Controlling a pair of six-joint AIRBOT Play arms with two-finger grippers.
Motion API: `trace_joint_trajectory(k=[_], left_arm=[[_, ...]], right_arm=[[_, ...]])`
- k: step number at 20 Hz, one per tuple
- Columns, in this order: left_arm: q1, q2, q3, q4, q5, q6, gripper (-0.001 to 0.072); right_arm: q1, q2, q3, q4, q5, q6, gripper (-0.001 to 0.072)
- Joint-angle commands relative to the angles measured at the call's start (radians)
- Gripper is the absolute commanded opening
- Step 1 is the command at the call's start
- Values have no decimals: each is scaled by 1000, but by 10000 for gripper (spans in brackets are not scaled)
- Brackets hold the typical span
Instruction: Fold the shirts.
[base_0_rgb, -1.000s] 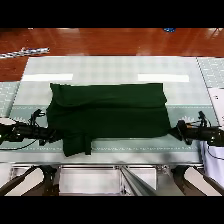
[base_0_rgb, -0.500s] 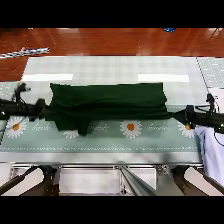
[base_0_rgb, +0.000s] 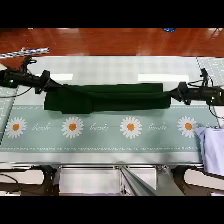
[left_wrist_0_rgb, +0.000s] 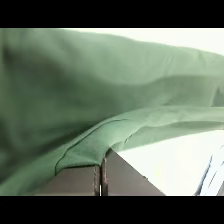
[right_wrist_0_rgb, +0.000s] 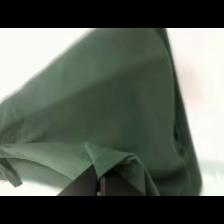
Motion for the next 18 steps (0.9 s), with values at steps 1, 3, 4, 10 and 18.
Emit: trace_joint_trajectory(k=[1, 3, 4, 10, 18], left_arm=[[-24, -143, 157, 3, -1, -69, 19], [-24, -192, 223, 6, -6, -82, 19], [-24, -210, 249, 6, -6, -82, 19], [-43, -293, 338, 6, -5, -74, 19], [-47, -330, 379, 23, -65, -63, 508]], right_arm=[[34, -128, 137, 0, -15, 29, 20], [34, -163, 190, 0, -13, 33, 20], [34, -181, 217, 0, -14, 37, 20], [39, -258, 266, 0, -23, 52, 20], [51, -307, 276, 15, -42, 66, 417]])
